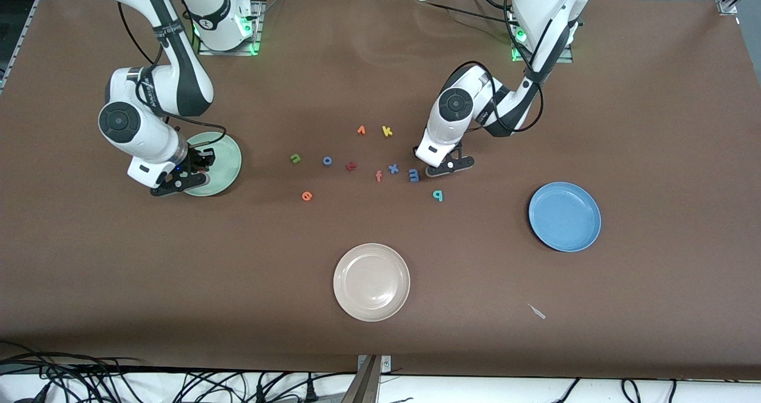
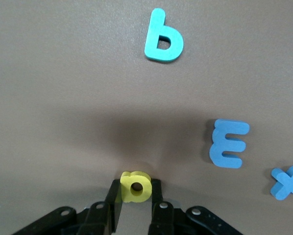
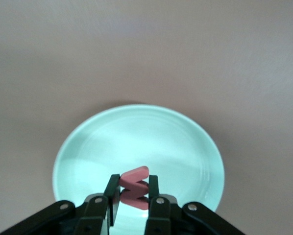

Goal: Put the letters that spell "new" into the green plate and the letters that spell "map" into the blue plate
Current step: 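Drop the pink w on the green plate while the left gripper lifts the d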

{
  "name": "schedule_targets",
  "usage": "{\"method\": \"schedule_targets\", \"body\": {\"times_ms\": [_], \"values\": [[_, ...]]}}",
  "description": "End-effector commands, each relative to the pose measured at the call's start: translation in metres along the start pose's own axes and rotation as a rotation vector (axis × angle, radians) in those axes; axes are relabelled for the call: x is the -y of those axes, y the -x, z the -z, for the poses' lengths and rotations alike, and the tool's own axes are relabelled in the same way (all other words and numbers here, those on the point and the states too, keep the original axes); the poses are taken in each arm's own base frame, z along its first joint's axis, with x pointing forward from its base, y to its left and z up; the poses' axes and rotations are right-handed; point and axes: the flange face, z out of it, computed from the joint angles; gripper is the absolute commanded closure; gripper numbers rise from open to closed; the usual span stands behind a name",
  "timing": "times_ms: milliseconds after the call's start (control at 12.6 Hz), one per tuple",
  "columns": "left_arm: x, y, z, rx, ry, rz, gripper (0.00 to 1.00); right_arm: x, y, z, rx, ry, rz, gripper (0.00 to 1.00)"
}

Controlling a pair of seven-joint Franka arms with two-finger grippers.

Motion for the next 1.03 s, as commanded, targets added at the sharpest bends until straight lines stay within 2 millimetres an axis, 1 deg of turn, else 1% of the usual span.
{"method": "schedule_targets", "body": {"times_ms": [0, 79, 159, 238, 318, 397, 477, 636, 715, 795, 954], "values": [[0.002, 0.0, -0.007, -0.025, -0.035, -0.034, 0.88, 0.011, 0.031, -0.045, -0.023, 0.01, 0.014, 0.68], [0.003, 0.0, -0.007, -0.024, -0.038, -0.038, 0.92, 0.007, 0.033, -0.047, -0.018, 0.01, 0.005, 0.32], [0.004, 0.0, -0.007, -0.017, -0.049, -0.043, 0.94, 0.007, 0.033, -0.046, -0.014, 0.008, -0.007, 0.06], [0.006, -0.004, -0.002, -0.005, -0.072, -0.045, 0.96, 0.007, 0.033, -0.044, 0.003, 0.003, -0.013, 0.02], [0.007, -0.011, 0.007, 0.011, -0.099, -0.07, 0.96, 0.007, 0.031, -0.037, 0.017, -0.007, -0.033, 0.02], [0.013, -0.022, 0.021, 0.032, -0.129, -0.11, 0.96, 0.012, 0.025, -0.026, 0.027, -0.012, -0.062, 0.02], [0.023, -0.034, 0.033, 0.059, -0.156, -0.155, 0.96, 0.022, 0.015, -0.012, 0.03, -0.014, -0.085, 0.02], [0.051, -0.059, 0.053, 0.108, -0.183, -0.268, 0.96, 0.065, -0.007, 0.009, 0.029, -0.018, -0.137, 0.03], [0.072, -0.077, 0.063, 0.134, -0.184, -0.331, 0.96, 0.093, -0.015, 0.014, 0.025, -0.02, -0.187, 0.03], [0.095, -0.093, 0.072, 0.162, -0.181, -0.401, 0.96, 0.119, -0.021, 0.014, 0.022, -0.023, -0.231, 0.03], [0.141, -0.125, 0.083, 0.192, -0.153, -0.505, 0.96, 0.156, -0.032, 0.009, 0.022, -0.028, -0.377, 0.04]]}}
